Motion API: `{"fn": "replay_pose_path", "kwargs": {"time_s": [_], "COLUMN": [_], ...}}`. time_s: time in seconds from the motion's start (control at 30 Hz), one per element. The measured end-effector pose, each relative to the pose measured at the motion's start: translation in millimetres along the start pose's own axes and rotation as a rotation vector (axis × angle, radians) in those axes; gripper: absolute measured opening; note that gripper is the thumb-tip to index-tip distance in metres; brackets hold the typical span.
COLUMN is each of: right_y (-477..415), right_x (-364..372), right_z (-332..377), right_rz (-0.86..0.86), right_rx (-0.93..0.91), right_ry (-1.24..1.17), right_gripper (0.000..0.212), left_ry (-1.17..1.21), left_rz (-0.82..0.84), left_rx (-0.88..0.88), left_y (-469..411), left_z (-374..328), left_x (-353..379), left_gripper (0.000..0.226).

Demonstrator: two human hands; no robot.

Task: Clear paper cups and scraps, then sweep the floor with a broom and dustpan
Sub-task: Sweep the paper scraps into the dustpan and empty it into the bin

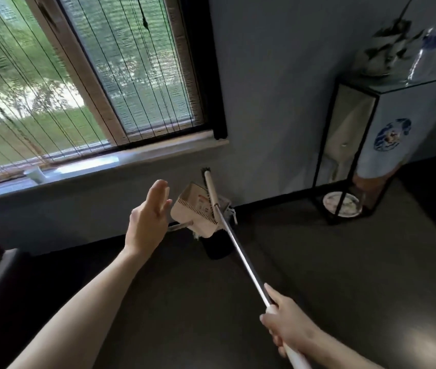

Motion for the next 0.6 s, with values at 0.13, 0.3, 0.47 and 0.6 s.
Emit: {"fn": "replay_pose_path", "kwargs": {"time_s": [0.13,0.3,0.47,0.6], "right_y": [2.6,9.2,11.0,-5.2], "right_x": [-1.6,-10.7,-31.0,-36.4], "right_z": [-1.2,9.4,31.8,37.7], "right_rz": [0.011,-0.055,-0.126,-0.17], "right_rx": [-0.031,-0.066,-0.124,-0.139], "right_ry": [-0.014,-0.013,-0.039,-0.109], "right_gripper": [0.081,0.08,0.079,0.08], "left_ry": [-0.083,-0.199,-0.437,-0.634], "left_rz": [0.02,0.106,0.333,0.518], "left_rx": [0.067,0.096,0.177,0.421], "left_y": [0.0,-15.4,-27.1,-12.0], "left_z": [0.1,0.0,13.2,19.2], "left_x": [2.4,5.9,47.2,96.5], "left_gripper": [0.045,0.039,0.051,0.079]}}
Point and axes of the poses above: each hand's wrist, its own y-axis away from the middle knuckle, its own x-axis out of the palm, z = x × y, the point moved 10 cm from there along -y, towards the middle knuckle, and after that the axes turned 14 degrees about z, right-handed, at the moved point
